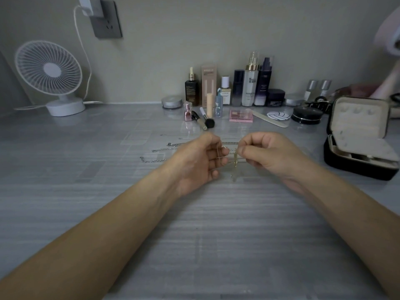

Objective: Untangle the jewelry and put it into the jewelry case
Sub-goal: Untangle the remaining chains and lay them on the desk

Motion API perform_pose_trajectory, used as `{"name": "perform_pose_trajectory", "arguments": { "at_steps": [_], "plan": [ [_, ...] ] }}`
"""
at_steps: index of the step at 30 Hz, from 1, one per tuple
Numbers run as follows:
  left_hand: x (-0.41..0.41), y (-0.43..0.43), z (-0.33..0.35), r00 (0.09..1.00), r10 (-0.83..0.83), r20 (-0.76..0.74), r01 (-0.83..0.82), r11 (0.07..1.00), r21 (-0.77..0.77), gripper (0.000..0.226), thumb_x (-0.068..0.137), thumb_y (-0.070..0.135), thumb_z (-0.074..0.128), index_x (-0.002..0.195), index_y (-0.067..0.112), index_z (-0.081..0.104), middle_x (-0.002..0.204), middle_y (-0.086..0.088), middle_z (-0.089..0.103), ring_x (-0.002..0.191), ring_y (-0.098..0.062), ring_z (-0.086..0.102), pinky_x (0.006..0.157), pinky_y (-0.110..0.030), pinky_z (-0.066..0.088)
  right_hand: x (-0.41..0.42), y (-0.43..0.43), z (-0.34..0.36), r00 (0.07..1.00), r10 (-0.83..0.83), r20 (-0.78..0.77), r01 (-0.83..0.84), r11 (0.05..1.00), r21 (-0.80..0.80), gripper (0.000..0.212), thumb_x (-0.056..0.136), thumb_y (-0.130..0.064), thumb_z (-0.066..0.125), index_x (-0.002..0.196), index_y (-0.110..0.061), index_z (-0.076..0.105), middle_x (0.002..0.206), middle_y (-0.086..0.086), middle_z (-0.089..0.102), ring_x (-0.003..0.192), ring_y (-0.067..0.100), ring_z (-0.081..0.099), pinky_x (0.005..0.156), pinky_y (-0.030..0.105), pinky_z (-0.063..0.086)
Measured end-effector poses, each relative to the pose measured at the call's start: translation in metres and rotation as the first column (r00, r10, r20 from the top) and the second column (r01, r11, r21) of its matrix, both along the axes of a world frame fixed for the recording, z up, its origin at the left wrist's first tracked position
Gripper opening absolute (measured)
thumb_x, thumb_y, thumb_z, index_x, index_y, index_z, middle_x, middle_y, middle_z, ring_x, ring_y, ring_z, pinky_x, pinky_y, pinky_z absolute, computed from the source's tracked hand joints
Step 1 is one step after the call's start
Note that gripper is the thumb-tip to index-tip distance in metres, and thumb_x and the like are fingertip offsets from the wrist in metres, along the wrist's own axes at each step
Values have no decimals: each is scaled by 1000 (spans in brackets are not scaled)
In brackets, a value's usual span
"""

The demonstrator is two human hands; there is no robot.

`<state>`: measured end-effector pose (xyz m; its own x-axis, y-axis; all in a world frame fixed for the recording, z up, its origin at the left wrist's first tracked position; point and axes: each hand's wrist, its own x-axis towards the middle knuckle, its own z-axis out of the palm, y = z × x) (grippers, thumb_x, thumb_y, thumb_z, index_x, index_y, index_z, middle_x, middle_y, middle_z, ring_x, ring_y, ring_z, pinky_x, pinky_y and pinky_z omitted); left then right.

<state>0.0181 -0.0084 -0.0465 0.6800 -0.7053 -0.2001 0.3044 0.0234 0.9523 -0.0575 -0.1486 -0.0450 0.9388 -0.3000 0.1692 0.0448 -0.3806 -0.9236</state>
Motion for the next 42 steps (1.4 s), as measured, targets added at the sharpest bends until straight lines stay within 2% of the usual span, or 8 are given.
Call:
{"name": "perform_pose_trajectory", "arguments": {
  "at_steps": [5,8,11,14,21,27,35,42],
  "plan": [
    [-6,-3,-1,984,27,176,-43,995,86,9,89,22,53,81,18,56,56,5,53,54,-9,46,54,-23,32,-2,2,3,1000,25,13,-25,998,52,20,81,-1,61,67,-15,61,46,-12,51,44,0,42,43,10,34],
    [-11,-4,-2,902,31,430,-93,988,124,14,86,16,61,72,19,62,51,8,50,50,-5,42,48,-18,32,-2,2,3,999,34,13,-35,998,49,20,82,-2,61,67,-15,61,44,-12,51,43,-1,41,43,10,32],
    [-12,-2,-1,849,50,526,-134,983,124,19,85,9,62,69,19,61,38,15,48,35,1,39,36,-9,28,-2,1,4,999,39,-2,-39,999,7,19,82,-4,62,67,-16,62,45,-13,51,42,-2,40,44,10,32],
    [-10,-1,0,845,46,532,-133,983,126,20,83,9,64,66,20,61,40,15,49,35,2,39,35,-10,28,-3,0,5,1000,18,-22,-18,1000,-21,17,81,-6,63,68,-17,64,45,-12,49,42,-2,39,45,10,33],
    [-4,3,0,895,9,445,-70,990,121,15,76,18,73,67,24,63,61,10,59,60,-4,52,52,-20,35,-5,1,8,1000,6,-18,-6,999,-34,15,81,-7,63,69,-17,64,50,-10,50,45,-1,40,47,12,34],
    [-4,3,2,912,0,411,-71,985,158,19,78,15,70,63,23,61,60,7,58,60,-5,52,55,-22,34,-7,1,8,999,52,9,-52,998,-22,17,80,-1,63,69,-14,62,57,-6,54,46,-4,46,49,8,38],
    [-5,3,5,967,27,252,-40,998,49,17,80,0,64,72,14,59,59,2,56,53,-7,47,52,-21,36,-5,1,6,999,38,-14,-39,999,-27,16,79,-6,65,67,-17,63,54,-9,55,47,-3,45,50,10,37],
    [-7,4,5,923,-38,383,-36,982,185,14,83,5,64,78,18,66,57,4,55,53,-8,44,51,-22,34,-5,1,5,999,47,-12,-47,998,-28,17,80,-4,64,68,-16,63,49,-12,54,45,-3,45,48,9,36]
  ]
}}
